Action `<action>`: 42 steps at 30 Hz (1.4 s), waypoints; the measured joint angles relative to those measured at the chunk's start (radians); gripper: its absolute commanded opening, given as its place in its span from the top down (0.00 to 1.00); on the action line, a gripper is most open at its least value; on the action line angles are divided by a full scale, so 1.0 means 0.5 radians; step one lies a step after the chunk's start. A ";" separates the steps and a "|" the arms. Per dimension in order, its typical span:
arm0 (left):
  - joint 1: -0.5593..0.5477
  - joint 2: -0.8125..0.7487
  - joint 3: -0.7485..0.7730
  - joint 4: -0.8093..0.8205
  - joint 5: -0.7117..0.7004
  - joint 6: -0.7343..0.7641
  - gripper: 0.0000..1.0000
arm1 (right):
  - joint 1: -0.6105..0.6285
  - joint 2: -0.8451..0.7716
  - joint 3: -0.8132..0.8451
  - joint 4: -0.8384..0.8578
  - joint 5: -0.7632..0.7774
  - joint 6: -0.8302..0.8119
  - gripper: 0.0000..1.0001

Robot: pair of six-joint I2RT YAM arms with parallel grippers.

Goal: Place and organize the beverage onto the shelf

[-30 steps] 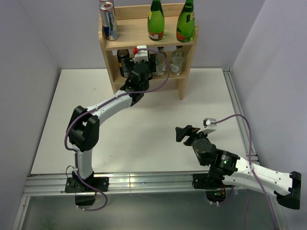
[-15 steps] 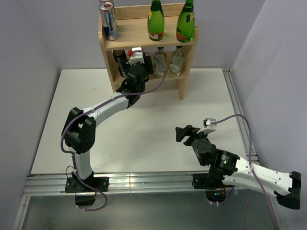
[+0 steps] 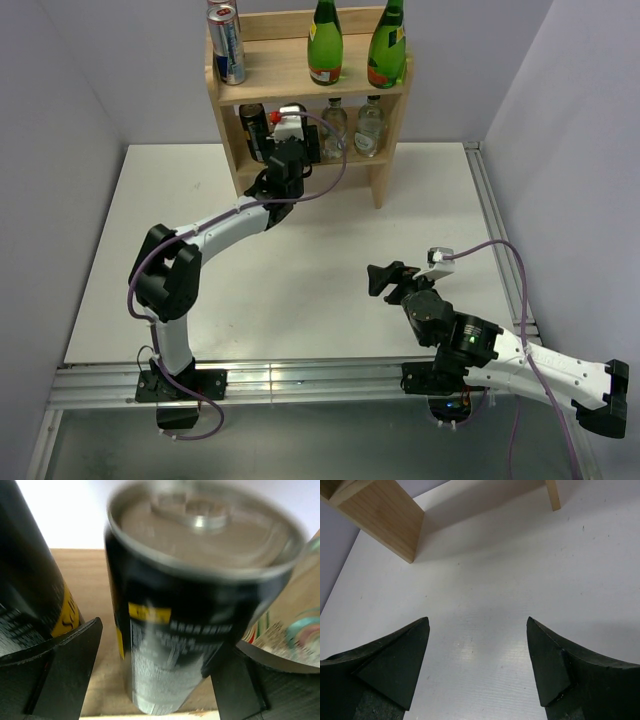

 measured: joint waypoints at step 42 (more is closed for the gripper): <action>-0.166 -0.197 -0.421 0.002 -0.253 -0.011 0.13 | 0.000 -0.222 -0.121 -0.138 -0.008 0.096 0.17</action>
